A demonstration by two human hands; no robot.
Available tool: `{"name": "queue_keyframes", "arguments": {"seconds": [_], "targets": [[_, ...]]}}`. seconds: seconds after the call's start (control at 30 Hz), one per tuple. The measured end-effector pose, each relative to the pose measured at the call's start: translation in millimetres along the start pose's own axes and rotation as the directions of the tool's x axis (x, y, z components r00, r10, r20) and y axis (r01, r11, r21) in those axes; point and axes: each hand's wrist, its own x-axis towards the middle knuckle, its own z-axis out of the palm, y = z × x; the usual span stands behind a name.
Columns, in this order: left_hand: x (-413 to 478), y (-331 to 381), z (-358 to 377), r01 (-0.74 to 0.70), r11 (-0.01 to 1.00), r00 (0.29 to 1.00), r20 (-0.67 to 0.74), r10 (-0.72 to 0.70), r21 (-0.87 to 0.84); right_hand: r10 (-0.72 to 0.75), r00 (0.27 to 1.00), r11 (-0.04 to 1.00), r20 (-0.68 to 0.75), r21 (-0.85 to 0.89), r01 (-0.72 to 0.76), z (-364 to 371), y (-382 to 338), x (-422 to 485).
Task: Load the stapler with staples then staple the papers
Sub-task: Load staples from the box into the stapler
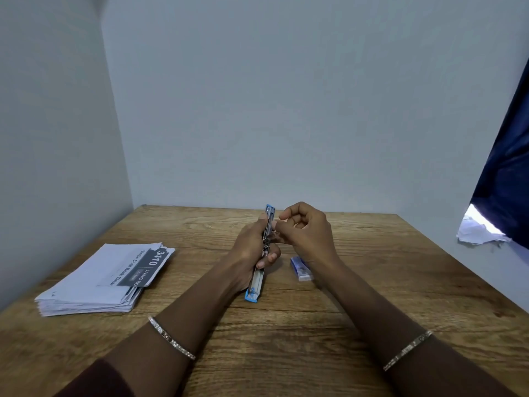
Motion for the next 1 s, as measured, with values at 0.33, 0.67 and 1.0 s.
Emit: {"name": "queue_keyframes", "arguments": {"seconds": [0.33,0.67,1.0], "targets": [[-1.7,-1.3,1.3,-0.357,0.914,0.934,0.06,0.352,0.194,0.136,0.973,0.941,0.185,0.282,-0.185,-8.0,-3.6,11.4],[-2.9,1.3,2.2,-0.441,0.889,0.897,0.031,0.441,0.119,0.022,0.995,0.983,0.1,0.177,-0.04,-3.0,-8.1,9.3],[1.5,0.6,-2.4,-0.28,0.955,0.958,0.037,0.285,-0.098,-0.071,0.997,0.997,0.023,-0.002,0.071,1.9,-20.7,-1.3]]}}
